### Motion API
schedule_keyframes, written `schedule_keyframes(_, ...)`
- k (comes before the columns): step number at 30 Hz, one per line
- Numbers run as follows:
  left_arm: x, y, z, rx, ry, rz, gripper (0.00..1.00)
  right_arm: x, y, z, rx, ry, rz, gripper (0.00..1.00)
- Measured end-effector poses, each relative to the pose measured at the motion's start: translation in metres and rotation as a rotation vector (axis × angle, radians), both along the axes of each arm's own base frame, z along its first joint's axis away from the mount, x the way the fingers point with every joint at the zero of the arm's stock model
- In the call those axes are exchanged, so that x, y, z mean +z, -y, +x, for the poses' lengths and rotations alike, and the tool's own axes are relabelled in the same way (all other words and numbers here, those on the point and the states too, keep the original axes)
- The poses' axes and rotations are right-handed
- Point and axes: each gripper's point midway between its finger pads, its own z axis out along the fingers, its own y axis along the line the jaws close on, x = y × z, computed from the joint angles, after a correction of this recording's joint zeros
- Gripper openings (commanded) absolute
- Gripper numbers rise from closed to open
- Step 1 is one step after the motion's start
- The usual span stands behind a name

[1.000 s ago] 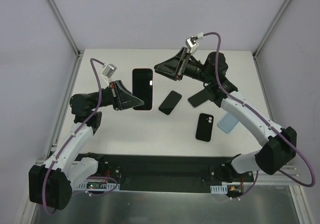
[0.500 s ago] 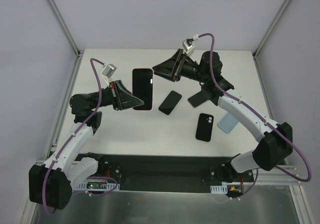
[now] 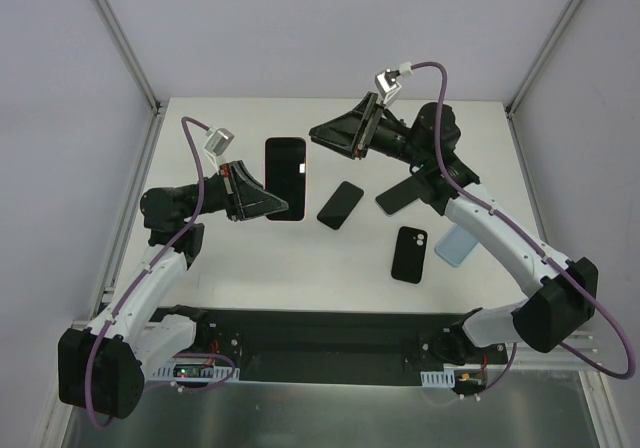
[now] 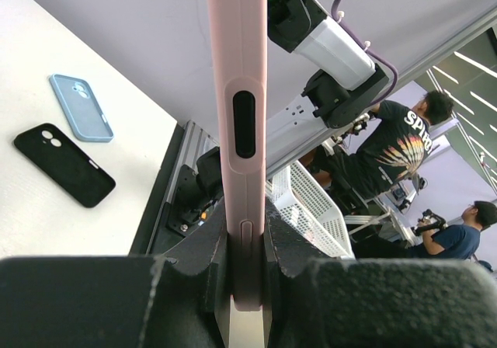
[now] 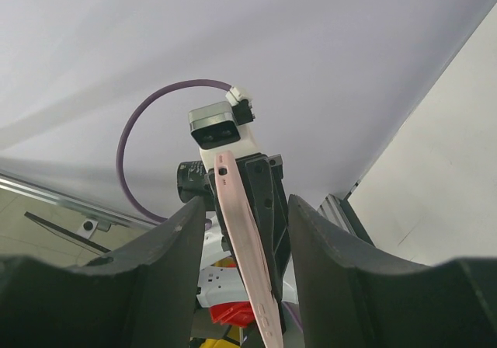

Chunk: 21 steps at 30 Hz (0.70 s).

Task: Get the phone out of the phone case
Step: Remove the phone case from the phone.

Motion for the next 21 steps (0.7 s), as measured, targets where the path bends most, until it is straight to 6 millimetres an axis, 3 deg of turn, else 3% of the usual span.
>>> schedule_keyframes(21,0.000,0.000,0.000,-0.001,-0.006,0.001,0.00,-0.013,-0.009,0.001,0.022,-0.016,-0.024,0.48)
